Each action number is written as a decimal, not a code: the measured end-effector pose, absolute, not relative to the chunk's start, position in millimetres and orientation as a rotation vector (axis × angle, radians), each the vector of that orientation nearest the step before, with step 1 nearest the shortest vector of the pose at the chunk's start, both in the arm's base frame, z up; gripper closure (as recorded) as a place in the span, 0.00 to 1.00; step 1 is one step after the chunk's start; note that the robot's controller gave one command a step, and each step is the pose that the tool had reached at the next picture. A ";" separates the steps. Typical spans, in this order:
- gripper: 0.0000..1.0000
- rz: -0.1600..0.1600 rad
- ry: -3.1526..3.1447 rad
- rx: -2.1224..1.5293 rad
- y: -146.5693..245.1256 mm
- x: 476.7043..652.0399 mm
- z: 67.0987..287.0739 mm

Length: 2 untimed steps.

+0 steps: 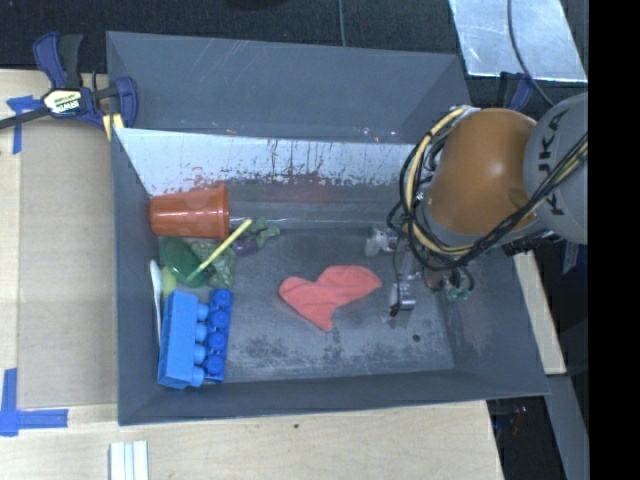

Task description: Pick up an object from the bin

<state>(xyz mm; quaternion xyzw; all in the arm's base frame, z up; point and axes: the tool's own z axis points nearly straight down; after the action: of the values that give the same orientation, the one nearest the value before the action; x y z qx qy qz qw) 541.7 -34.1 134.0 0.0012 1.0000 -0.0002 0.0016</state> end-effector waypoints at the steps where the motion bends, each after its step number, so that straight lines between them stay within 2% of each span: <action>1: 0.00 -0.004 3.122 -0.233 -26.8 566.4 108.7; 2: 0.00 -0.003 3.086 -0.519 17.1 615.3 70.3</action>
Offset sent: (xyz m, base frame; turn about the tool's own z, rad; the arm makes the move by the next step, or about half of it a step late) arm 0.0706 0.0500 -0.0640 -0.3335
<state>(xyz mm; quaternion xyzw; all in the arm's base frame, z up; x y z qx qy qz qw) 615.3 17.1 70.3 -0.1658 0.9861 -0.0010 0.0062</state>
